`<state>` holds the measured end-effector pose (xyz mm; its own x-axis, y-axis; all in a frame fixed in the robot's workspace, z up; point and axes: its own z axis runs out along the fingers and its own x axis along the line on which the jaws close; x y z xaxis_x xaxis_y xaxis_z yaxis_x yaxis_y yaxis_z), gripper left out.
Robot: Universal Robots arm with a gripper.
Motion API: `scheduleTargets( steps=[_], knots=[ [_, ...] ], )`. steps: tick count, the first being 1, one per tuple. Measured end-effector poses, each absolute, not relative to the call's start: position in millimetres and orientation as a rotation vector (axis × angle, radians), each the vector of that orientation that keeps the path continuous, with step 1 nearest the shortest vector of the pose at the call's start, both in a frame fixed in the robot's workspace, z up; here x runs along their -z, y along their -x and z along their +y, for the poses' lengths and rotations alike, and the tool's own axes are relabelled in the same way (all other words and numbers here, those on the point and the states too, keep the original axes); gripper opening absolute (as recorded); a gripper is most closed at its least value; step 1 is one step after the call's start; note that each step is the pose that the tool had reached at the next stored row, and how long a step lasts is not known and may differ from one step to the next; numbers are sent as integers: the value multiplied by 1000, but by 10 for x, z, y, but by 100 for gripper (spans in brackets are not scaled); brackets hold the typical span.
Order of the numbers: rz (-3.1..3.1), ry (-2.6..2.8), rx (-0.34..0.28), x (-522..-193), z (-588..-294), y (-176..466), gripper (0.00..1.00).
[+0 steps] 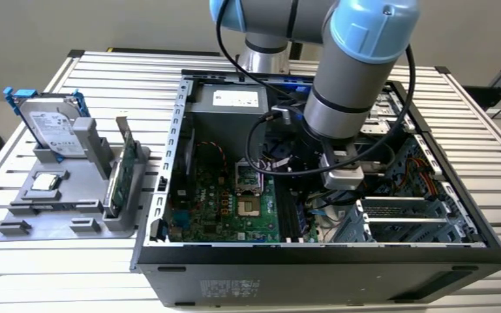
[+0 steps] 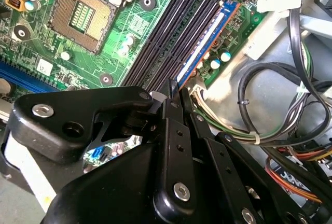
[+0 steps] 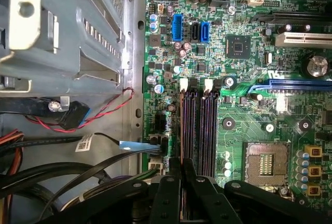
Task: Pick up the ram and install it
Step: 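Insert the ram into the slot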
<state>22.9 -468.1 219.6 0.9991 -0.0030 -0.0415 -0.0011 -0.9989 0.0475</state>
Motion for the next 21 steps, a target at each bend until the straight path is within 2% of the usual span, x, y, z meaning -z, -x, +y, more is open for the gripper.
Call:
scheduleTargets(
  steps=[21],
  knots=[
    [-3,-3087,65,-2232,-4674,-236,0]
  ],
)
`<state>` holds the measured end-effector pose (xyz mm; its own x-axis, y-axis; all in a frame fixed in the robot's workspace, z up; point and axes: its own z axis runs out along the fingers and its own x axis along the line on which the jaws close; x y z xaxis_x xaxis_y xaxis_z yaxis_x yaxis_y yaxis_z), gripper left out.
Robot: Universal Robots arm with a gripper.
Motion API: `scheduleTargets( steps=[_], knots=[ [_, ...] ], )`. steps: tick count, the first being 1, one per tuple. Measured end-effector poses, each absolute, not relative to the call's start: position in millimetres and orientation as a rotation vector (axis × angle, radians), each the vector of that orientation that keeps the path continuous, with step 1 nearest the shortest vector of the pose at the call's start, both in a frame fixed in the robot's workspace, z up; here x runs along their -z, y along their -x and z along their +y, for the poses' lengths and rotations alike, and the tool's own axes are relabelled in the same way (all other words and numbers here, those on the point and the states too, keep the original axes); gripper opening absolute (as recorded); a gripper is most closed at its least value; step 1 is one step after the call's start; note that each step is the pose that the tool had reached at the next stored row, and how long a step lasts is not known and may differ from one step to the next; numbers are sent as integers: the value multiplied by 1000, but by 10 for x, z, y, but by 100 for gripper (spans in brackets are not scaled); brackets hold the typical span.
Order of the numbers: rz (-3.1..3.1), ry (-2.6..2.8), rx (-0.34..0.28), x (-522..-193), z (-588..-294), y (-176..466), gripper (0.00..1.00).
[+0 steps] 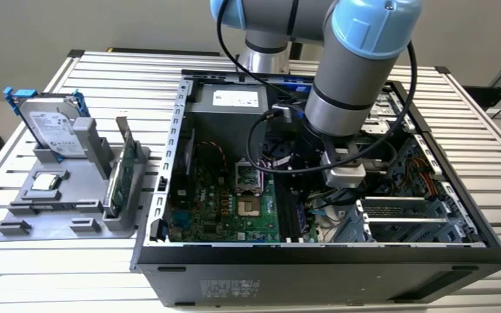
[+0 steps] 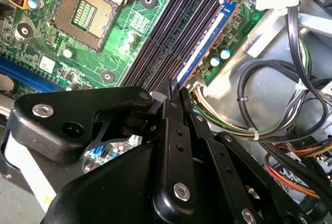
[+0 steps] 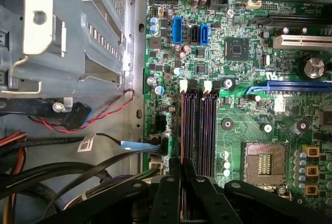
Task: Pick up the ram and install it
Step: 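Insert the ram into the slot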
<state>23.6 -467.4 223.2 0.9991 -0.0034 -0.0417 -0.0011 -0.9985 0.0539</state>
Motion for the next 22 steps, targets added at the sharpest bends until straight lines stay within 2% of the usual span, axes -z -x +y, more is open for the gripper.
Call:
scheduleTargets(
  steps=[22],
  knots=[
    [-5,-3087,65,-2154,-4665,-216,0]
  ],
)
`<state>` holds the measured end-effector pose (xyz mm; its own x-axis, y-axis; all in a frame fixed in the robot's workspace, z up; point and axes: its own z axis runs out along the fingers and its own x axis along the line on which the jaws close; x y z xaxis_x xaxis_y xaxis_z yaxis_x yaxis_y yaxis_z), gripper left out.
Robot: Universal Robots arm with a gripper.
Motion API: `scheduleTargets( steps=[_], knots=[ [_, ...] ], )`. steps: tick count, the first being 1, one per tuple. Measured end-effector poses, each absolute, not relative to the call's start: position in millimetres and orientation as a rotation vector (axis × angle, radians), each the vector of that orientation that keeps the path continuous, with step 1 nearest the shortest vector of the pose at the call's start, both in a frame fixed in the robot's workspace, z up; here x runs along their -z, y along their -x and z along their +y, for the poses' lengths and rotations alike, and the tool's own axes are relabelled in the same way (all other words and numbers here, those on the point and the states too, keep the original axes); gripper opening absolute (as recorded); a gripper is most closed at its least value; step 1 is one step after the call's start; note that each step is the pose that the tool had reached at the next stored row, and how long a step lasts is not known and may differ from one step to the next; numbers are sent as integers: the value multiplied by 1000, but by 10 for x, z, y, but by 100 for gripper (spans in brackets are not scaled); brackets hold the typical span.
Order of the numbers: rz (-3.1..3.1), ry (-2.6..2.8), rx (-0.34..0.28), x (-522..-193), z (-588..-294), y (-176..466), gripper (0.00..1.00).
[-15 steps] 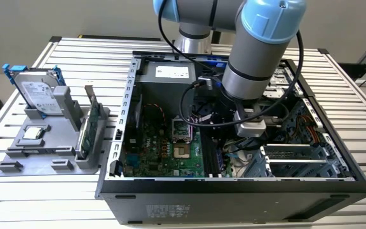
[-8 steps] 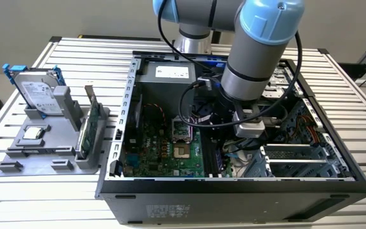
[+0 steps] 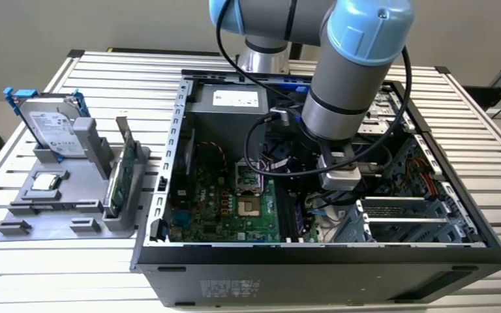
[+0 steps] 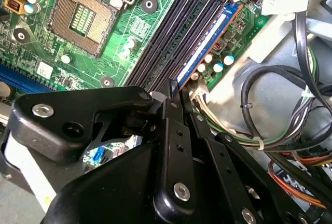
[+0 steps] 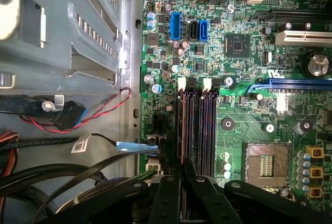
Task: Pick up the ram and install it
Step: 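Insert the ram into the slot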
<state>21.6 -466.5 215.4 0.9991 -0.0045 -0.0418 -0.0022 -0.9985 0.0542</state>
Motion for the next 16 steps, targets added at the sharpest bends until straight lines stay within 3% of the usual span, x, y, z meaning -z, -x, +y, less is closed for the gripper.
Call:
scheduleTargets(
  steps=[5,6,16],
  knots=[
    [-5,-3088,65,-2150,-4664,-216,0],
    [-5,-3087,65,-2150,-4664,-216,100],
    [-5,-3092,65,-2252,-4665,-216,100]
  ],
)
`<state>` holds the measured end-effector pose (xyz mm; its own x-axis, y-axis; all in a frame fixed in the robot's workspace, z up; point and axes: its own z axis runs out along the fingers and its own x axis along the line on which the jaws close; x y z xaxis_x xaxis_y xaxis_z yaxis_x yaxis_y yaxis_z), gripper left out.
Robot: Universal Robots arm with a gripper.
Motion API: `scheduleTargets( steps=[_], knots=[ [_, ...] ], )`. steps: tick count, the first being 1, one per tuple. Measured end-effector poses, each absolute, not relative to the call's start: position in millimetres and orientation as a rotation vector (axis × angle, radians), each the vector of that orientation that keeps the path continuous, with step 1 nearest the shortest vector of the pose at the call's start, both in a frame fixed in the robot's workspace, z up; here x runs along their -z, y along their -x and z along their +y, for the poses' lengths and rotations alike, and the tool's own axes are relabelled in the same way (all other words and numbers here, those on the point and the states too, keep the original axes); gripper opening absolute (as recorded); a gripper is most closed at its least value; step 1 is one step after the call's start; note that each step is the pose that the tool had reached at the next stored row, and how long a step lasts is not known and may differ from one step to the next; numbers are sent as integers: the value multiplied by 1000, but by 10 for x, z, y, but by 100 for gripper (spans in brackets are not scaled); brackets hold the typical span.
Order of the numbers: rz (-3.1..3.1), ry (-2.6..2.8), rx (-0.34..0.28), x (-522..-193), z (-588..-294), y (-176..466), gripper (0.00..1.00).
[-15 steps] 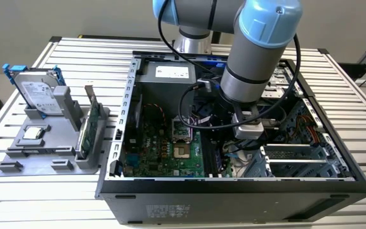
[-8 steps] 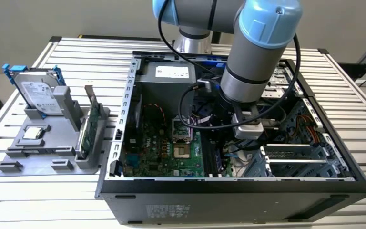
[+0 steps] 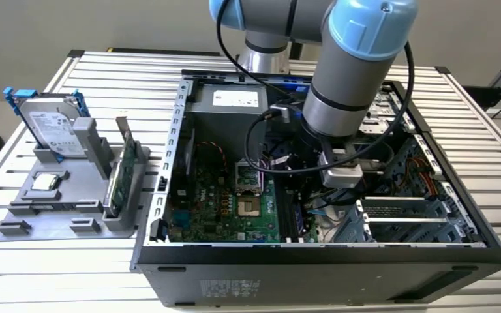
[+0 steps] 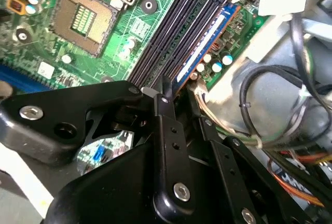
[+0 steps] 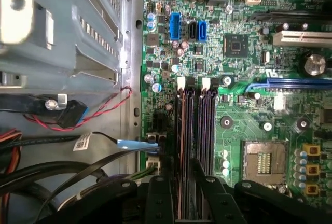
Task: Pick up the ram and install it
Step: 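Insert the ram into the slot, then press down the ram until it locks into place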
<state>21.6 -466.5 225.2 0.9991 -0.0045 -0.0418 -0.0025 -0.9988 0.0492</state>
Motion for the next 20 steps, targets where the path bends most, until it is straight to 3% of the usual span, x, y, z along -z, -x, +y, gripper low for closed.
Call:
scheduleTargets(
  steps=[7,8,20],
  knots=[
    [-5,-3102,65,-2428,-4665,-216,100],
    [-5,-3102,65,-2428,-4664,-216,0],
    [-5,-3102,65,-2438,-4665,-216,0]
  ],
)
